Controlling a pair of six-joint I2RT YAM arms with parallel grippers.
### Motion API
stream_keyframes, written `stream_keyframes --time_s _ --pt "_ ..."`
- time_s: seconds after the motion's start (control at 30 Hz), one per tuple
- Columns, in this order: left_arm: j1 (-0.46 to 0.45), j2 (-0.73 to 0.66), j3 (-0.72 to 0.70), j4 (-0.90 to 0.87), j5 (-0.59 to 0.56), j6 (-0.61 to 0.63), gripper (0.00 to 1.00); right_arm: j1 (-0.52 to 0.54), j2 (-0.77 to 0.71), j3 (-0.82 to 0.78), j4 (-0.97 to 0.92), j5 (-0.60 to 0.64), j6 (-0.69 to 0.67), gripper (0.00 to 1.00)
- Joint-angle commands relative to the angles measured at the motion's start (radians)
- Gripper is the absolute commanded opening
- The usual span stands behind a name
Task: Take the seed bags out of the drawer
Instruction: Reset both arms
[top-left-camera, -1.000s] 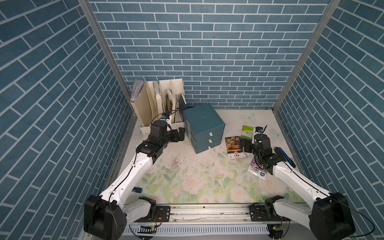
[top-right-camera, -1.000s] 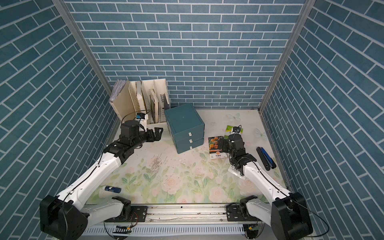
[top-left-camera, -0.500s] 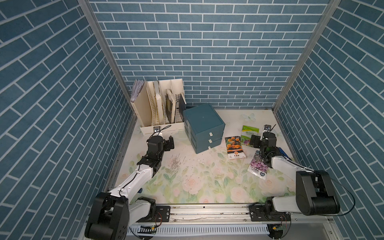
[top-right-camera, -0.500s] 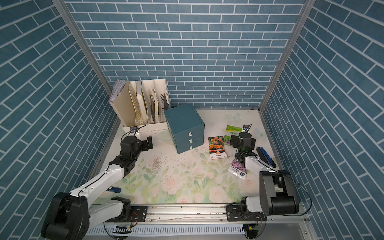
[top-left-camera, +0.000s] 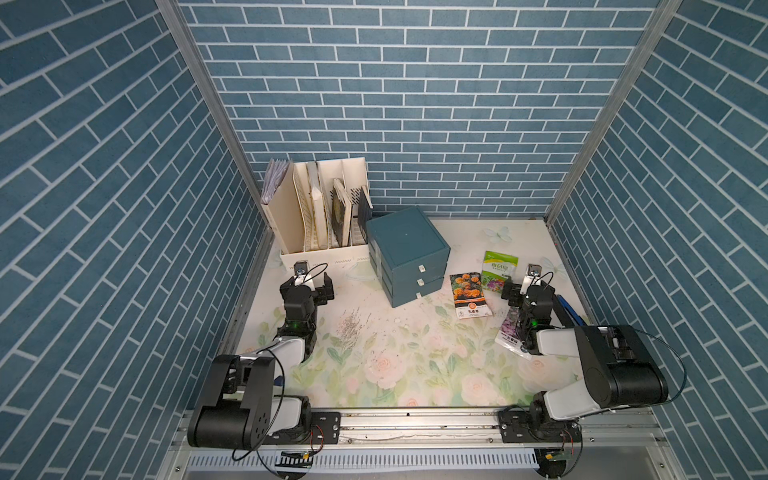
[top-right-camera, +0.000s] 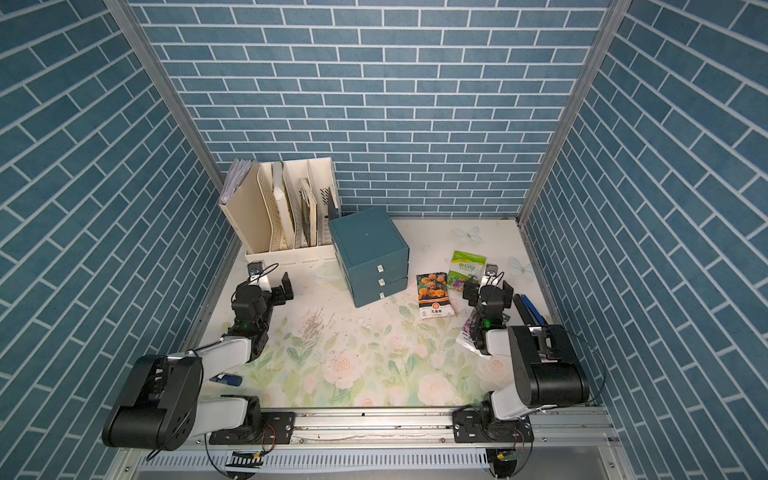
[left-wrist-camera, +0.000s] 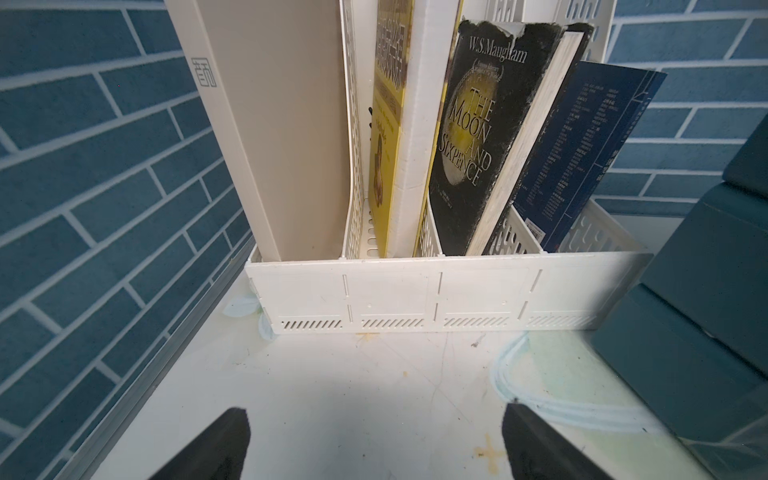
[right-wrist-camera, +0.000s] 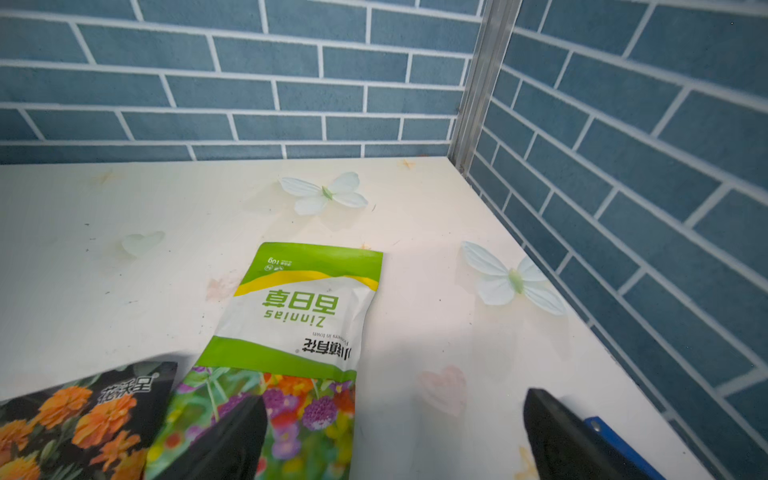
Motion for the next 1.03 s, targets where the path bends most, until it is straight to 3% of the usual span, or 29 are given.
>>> stream_keyframes --time_s 0.0,0.27,0.43,1.0 --pt "0.011 0.053 -0.041 0.208 0.064 0.032 0.99 -0.003 -0.016 -0.056 0.159 0.006 -0.023 1.00" --pt "0.013 0.183 -0.115 0.438 0.046 0.025 0.97 -0.004 -0.025 -0.096 0.223 -0.007 -0.029 1.00" --pt "0.014 0.179 -0.102 0.403 0.042 0.022 1.00 0.000 0.032 -0.128 0.352 -0.038 -0.052 1.00" --pt "0.020 0.181 -0.100 0.405 0.047 0.018 1.00 -0.019 0.031 -0.109 0.292 -0.073 -0.036 1.00"
